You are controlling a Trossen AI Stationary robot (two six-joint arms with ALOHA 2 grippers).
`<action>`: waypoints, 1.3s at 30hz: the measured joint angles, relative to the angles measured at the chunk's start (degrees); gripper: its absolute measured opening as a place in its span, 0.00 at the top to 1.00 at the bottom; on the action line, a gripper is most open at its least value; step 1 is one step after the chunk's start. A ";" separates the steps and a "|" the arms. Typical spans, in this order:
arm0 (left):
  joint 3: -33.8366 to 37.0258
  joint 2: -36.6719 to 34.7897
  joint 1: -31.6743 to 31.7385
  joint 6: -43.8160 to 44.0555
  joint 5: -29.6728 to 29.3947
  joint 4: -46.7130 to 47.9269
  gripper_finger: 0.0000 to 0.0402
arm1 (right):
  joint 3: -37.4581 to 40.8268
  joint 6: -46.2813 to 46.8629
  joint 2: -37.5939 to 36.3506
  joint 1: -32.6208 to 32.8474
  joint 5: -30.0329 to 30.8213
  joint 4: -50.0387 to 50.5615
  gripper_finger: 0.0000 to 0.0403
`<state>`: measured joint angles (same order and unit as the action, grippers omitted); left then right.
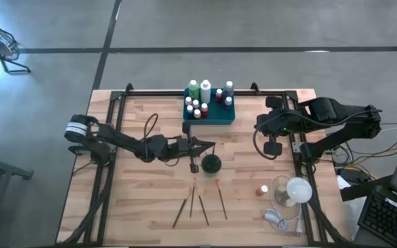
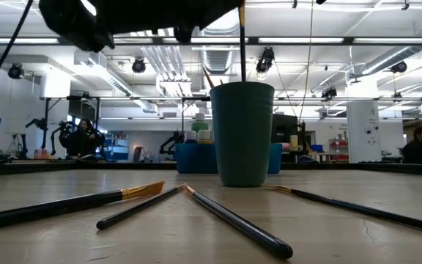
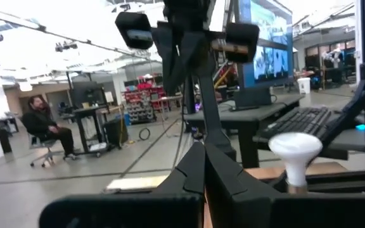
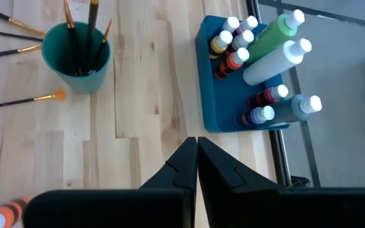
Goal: Pick & Place Paint Supplies
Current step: Put the yellow paint brush into the green cup
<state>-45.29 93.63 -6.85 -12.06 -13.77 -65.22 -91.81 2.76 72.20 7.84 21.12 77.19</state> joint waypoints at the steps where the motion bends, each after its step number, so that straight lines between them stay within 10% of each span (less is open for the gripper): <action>1: 0.66 0.48 0.00 0.53 0.00 -0.89 1.00 | 0.00 0.00 0.00 0.00 0.00 0.02 0.98; 39: 4.93 10.79 -0.46 9.44 3.73 -4.98 1.00 | 0.00 0.11 0.00 -0.02 0.00 -0.04 0.98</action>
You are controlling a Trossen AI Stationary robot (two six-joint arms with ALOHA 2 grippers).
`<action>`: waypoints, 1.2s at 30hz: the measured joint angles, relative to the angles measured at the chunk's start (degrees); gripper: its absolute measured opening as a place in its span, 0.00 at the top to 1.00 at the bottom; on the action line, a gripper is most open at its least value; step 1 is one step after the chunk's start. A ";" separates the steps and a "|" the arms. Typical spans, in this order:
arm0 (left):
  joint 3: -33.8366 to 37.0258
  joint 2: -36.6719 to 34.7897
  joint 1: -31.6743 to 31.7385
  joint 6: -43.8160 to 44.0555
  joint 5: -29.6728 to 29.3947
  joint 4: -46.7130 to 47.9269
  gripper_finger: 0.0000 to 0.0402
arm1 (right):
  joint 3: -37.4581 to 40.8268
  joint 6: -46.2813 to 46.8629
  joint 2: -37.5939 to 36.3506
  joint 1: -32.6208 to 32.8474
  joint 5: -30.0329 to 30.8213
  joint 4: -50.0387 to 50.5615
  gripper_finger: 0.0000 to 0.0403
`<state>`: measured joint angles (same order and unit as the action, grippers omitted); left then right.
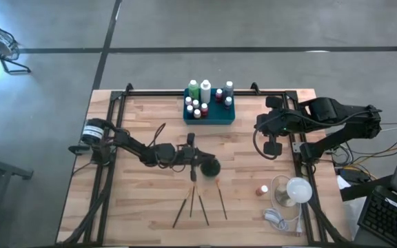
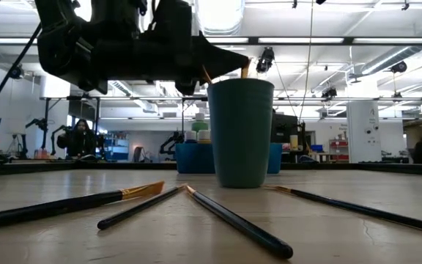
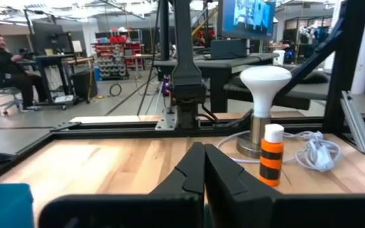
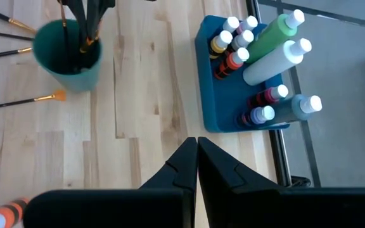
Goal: Pick & Place Paint Supplies
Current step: Put the yellow paint brush into the green cup
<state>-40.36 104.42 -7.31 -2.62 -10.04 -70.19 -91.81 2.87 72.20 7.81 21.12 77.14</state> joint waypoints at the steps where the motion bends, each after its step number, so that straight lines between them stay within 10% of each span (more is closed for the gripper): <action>1: 0.00 0.00 -0.04 0.17 0.18 0.29 0.99 | 0.00 0.00 0.00 0.00 0.00 0.00 0.98; 25: -0.71 -4.39 -0.09 1.33 2.75 2.40 0.53 | 0.00 0.00 -0.02 0.00 -0.02 0.00 0.98; 36: -8.04 -23.78 -4.11 2.64 1.84 44.57 0.52 | 0.00 0.11 -0.02 0.04 -0.07 0.04 0.98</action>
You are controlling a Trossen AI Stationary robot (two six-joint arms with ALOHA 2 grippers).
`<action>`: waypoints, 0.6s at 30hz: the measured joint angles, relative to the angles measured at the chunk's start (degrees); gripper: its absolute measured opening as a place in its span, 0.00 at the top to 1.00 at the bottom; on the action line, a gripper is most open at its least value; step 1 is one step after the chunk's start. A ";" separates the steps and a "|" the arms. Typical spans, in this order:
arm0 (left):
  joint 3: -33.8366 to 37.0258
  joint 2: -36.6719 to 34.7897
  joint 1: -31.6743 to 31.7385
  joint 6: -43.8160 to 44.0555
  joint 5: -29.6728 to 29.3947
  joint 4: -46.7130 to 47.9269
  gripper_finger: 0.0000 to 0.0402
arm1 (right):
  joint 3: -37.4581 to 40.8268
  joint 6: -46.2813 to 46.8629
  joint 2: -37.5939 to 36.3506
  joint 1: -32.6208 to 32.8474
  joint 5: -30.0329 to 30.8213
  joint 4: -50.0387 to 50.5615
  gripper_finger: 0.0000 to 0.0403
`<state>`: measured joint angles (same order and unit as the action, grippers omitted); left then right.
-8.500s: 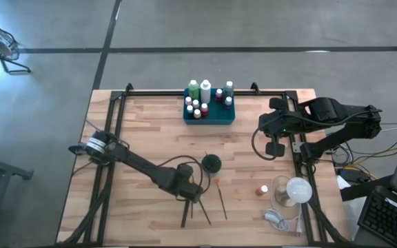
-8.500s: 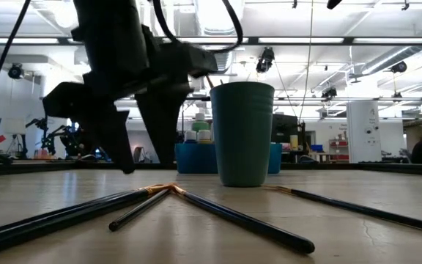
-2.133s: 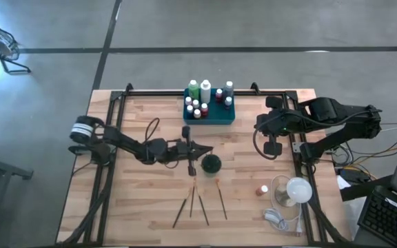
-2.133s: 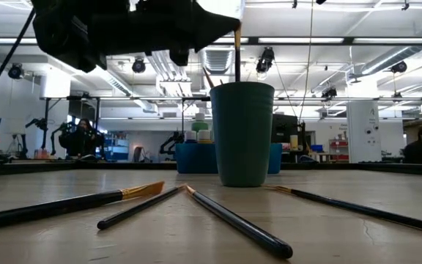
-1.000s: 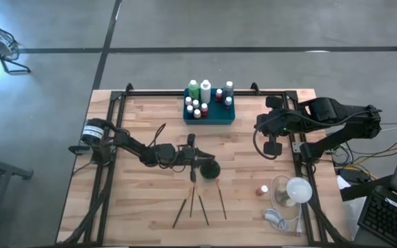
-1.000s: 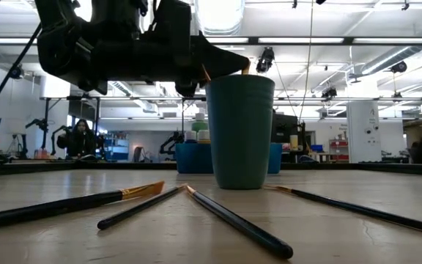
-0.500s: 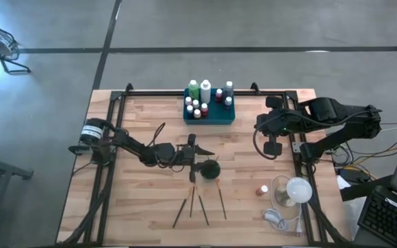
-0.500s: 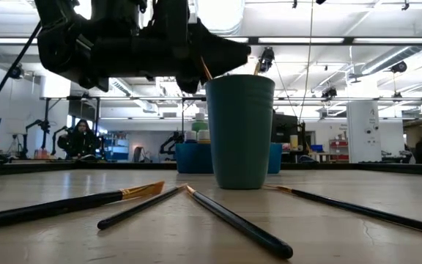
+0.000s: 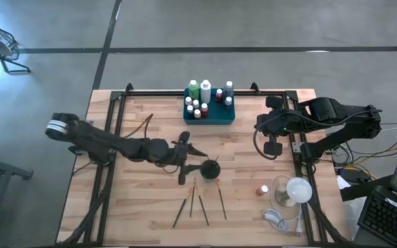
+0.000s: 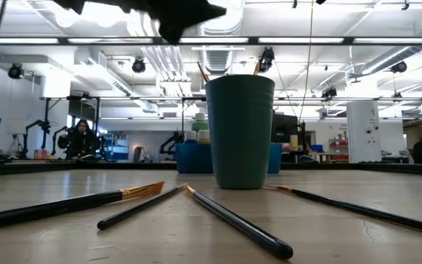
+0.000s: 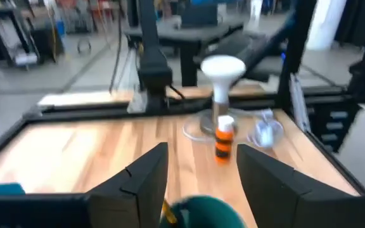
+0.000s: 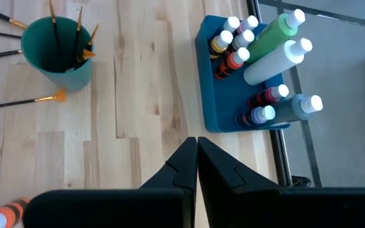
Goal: Pick & Place Paint Supplies
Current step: Put the yellow paint brush into the green cup
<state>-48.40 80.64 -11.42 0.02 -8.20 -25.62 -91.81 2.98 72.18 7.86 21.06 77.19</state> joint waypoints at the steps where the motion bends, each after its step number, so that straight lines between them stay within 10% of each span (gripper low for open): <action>1: -1.37 -1.51 -0.88 0.67 -0.70 4.58 0.52 | 0.00 0.00 0.00 0.00 0.01 0.00 0.98; 18: -12.68 -4.87 -19.21 45.43 -23.54 48.72 0.52 | 0.00 0.27 0.00 -0.02 0.02 -0.04 0.98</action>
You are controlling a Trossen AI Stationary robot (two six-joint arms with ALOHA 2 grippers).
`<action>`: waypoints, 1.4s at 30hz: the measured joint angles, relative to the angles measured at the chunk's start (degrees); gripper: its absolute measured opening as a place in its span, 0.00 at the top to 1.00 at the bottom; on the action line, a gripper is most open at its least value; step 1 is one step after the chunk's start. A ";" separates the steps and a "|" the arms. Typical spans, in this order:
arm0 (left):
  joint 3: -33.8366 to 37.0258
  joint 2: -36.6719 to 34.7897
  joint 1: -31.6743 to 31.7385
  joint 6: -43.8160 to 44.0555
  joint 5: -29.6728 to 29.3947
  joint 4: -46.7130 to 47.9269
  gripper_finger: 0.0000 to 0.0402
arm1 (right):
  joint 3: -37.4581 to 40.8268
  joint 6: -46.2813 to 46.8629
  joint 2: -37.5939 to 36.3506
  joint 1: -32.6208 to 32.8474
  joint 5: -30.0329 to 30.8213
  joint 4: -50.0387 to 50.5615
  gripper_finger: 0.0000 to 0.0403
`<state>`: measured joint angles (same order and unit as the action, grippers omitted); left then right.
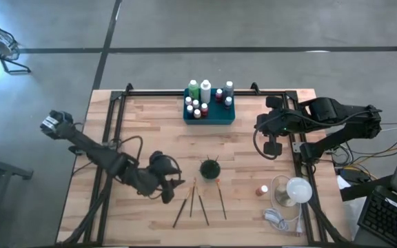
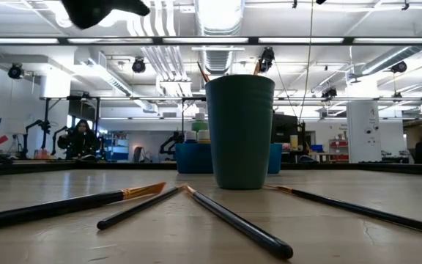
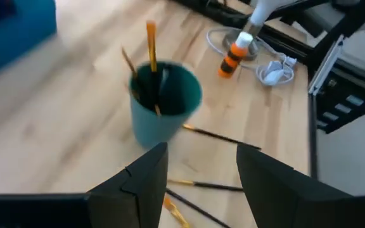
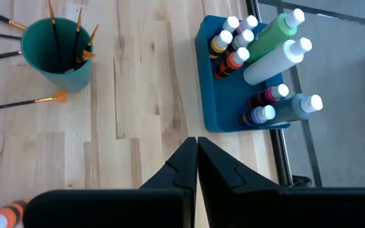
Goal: Pick & Place Paint Supplies
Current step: Put the yellow paint brush into the green cup
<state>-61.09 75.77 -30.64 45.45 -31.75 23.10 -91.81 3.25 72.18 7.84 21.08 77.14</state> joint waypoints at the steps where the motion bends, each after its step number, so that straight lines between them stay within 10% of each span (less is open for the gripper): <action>1: 0.05 0.48 -0.46 2.68 0.15 0.33 0.52 | 0.00 -0.16 0.00 -0.01 0.00 0.00 0.98; 16: -0.52 16.75 -1.20 23.86 0.74 3.72 0.52 | 0.00 -0.39 0.00 -0.02 0.02 0.04 0.98; 33: -26.26 36.16 2.08 30.83 9.83 31.47 0.59 | 0.00 -0.55 0.00 0.02 0.02 0.09 0.98; 42: -27.16 37.94 3.31 34.62 12.66 29.01 0.59 | 0.00 -0.69 0.00 0.02 0.03 0.13 0.98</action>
<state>-88.25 113.71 -27.32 80.07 -19.09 52.11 -91.81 2.57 72.18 7.85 21.11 77.28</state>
